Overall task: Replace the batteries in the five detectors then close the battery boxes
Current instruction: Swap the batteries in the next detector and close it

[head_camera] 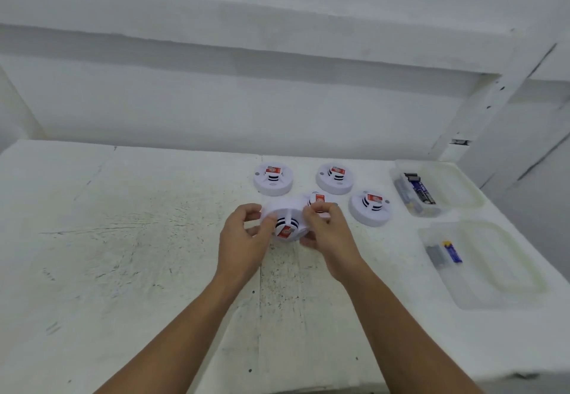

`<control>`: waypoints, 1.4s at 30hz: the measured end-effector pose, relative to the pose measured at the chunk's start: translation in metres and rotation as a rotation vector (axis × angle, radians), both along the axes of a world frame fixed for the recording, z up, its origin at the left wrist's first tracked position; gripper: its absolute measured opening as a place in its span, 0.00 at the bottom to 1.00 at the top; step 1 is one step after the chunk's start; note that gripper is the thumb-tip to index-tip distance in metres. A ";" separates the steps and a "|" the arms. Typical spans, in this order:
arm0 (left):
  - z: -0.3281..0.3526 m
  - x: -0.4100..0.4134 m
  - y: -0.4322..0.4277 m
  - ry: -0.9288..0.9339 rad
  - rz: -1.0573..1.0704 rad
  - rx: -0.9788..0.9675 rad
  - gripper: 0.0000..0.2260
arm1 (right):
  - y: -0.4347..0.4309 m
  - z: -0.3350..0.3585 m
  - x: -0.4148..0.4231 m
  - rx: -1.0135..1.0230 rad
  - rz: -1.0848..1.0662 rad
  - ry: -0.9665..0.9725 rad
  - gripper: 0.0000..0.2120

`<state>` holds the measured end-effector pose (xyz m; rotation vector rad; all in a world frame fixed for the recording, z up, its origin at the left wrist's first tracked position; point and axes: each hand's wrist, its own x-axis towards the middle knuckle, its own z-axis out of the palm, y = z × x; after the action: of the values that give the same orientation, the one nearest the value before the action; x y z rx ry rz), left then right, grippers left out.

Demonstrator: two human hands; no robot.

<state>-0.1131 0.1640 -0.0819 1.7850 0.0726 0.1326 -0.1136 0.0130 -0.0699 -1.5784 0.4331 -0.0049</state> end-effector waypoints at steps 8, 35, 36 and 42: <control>-0.008 -0.014 -0.043 0.037 -0.204 0.065 0.10 | -0.055 0.003 -0.044 -0.131 -0.078 -0.098 0.05; -0.014 -0.044 -0.037 0.069 -0.593 0.343 0.41 | -0.112 0.003 -0.055 -0.946 0.731 -0.261 0.12; -0.015 -0.043 -0.040 0.079 -0.617 0.373 0.45 | -0.113 0.007 -0.052 -0.983 0.782 -0.255 0.12; -0.015 -0.039 -0.060 0.056 -0.610 0.485 0.59 | -0.109 0.016 -0.042 -1.142 0.960 -0.397 0.12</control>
<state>-0.1522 0.1042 -0.0967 2.2102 -0.5003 -0.3681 -0.1551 -0.0958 -0.0539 -2.6844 -0.8289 0.1962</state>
